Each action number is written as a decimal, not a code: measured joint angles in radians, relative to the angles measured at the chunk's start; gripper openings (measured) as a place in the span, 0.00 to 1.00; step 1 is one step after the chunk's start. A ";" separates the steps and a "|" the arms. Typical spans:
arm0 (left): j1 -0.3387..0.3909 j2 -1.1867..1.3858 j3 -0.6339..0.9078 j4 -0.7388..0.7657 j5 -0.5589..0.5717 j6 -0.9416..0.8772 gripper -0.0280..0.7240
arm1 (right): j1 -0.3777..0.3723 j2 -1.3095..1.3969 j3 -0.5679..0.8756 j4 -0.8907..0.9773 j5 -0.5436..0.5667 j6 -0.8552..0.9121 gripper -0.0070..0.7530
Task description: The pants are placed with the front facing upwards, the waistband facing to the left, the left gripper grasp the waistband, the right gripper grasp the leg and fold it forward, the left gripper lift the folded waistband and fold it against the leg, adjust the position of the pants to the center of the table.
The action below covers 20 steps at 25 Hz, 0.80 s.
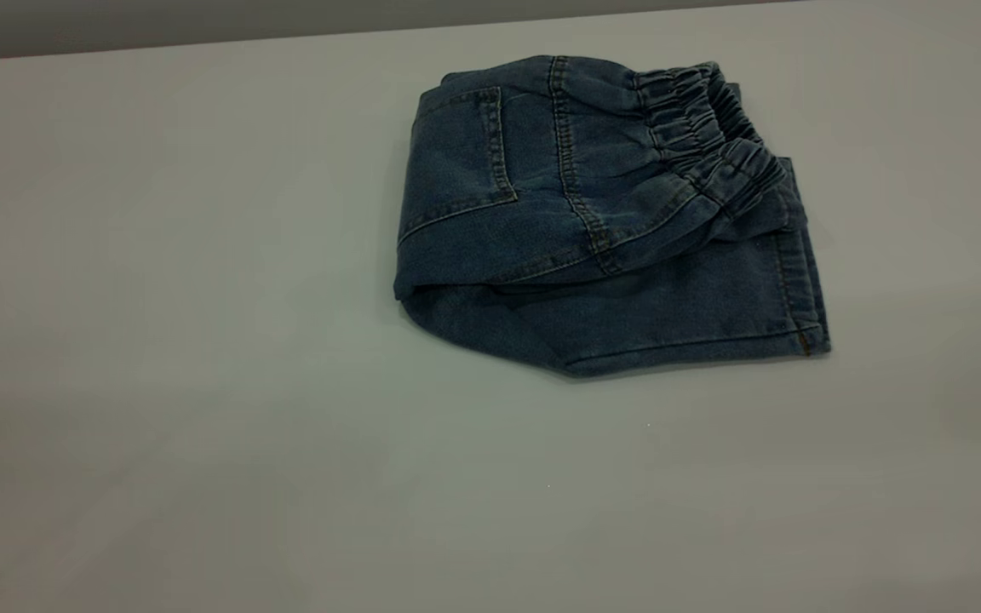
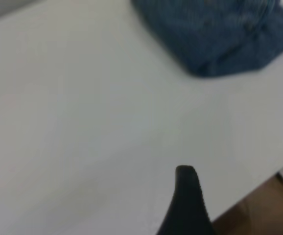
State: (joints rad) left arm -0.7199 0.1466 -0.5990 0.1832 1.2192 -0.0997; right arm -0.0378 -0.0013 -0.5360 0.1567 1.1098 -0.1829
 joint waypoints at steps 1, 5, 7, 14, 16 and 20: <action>0.000 0.001 0.020 0.002 0.000 0.000 0.70 | 0.000 0.001 0.012 0.000 -0.006 0.000 0.64; 0.000 0.002 0.049 0.002 -0.019 -0.032 0.70 | 0.000 0.001 0.027 -0.001 -0.040 -0.001 0.64; 0.000 0.002 0.049 0.003 -0.055 -0.056 0.70 | 0.000 0.001 0.027 -0.001 -0.039 -0.001 0.64; 0.000 0.002 0.049 -0.001 -0.109 -0.073 0.70 | 0.000 0.001 0.027 -0.001 -0.038 -0.001 0.64; 0.000 0.002 0.059 -0.002 -0.114 -0.081 0.70 | 0.000 0.001 0.027 -0.001 -0.038 -0.001 0.64; 0.000 0.001 0.083 -0.034 -0.126 -0.094 0.70 | 0.000 0.001 0.027 -0.001 -0.038 -0.001 0.64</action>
State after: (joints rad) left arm -0.7199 0.1473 -0.5162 0.1491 1.0932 -0.1932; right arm -0.0378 0.0000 -0.5095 0.1560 1.0715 -0.1837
